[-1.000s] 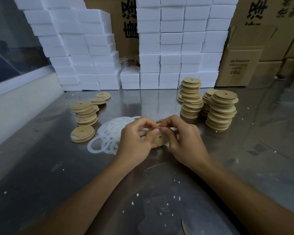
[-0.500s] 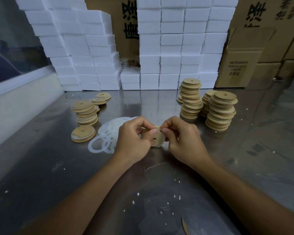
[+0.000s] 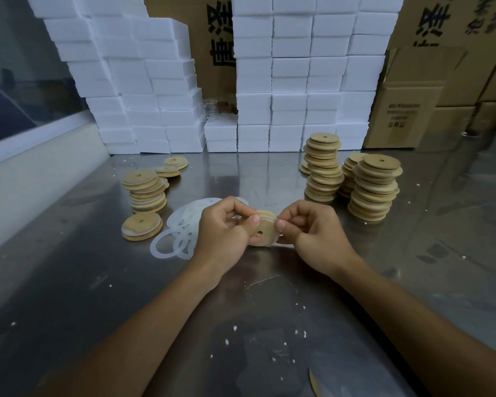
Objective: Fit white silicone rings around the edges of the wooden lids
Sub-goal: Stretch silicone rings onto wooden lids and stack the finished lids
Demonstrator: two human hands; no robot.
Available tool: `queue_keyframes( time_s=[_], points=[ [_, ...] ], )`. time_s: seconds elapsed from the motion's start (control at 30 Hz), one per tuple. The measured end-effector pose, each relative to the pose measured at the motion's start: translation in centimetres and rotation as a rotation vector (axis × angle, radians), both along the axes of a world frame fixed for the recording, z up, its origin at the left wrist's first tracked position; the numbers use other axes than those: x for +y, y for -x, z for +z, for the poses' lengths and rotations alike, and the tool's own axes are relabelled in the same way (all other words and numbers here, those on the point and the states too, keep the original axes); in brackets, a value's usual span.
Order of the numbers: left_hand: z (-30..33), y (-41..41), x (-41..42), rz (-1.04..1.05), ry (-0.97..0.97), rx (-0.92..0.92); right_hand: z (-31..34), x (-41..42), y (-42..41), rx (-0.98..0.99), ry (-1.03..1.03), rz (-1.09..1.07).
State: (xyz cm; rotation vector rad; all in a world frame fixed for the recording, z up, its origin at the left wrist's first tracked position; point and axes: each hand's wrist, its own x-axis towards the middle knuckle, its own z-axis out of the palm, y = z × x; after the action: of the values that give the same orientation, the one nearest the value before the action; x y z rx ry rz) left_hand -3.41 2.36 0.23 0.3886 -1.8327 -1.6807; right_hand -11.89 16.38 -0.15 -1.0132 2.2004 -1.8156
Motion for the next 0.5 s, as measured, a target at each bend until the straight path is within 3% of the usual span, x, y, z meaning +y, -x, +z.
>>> queue_keyframes(
  time_s=[0.2,0.4,0.5],
  points=[
    [0.10,-0.14,-0.43,0.034,-0.018,-0.031,0.16,0.09,-0.29,0.020,0.020,0.025],
    [-0.04,-0.04,-0.82,-0.040,-0.237,-0.032,-0.19,-0.16,-0.13,0.037,-0.012,-0.018],
    [-0.36,-0.01,-0.76,-0.033,-0.049,-0.022,-0.40,-0.09,-0.20,0.135,-0.007,-0.072]
  ],
)
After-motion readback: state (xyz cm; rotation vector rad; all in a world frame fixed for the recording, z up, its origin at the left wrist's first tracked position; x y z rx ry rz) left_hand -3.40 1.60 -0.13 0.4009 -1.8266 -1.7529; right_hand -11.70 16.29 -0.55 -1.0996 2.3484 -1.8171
